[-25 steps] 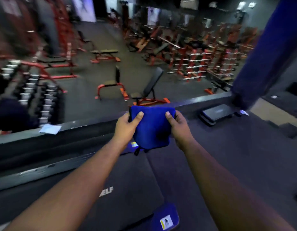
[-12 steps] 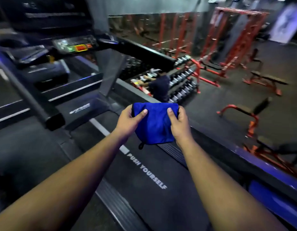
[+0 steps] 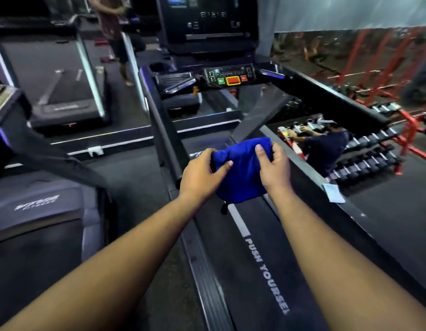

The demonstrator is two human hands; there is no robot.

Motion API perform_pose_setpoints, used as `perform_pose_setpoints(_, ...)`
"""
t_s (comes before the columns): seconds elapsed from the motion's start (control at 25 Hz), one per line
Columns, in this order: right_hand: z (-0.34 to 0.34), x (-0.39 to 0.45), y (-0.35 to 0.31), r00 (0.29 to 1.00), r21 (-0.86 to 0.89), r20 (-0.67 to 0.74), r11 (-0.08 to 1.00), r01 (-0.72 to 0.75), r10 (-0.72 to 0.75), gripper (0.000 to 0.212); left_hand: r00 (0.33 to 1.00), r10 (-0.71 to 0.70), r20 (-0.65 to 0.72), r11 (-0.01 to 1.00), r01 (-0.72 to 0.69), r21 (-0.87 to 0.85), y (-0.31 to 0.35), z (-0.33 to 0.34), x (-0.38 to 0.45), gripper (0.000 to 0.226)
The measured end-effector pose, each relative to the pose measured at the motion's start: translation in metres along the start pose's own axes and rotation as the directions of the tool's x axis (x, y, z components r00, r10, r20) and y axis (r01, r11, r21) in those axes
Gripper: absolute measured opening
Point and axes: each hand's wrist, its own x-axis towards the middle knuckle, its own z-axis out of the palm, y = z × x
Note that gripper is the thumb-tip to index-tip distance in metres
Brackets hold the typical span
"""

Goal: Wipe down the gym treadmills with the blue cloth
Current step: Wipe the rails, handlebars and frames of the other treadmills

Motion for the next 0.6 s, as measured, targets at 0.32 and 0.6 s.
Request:
perform_pose_setpoints(0.32,0.096,0.067,0.034,0.953,-0.031,0.158,0.963,0.267,-0.259,0.035,0.985,0.092,-0.148,0.819,0.010,0.573,-0.039,0.007,0.023,0.050)
perform_pose_setpoints(0.6,0.163,0.080,0.008,0.822,0.121,0.519,0.972,0.200,-0.234,0.046,0.809,-0.525,-0.265,0.851,0.504,-0.149,-0.045,-0.009,0.076,0.064)
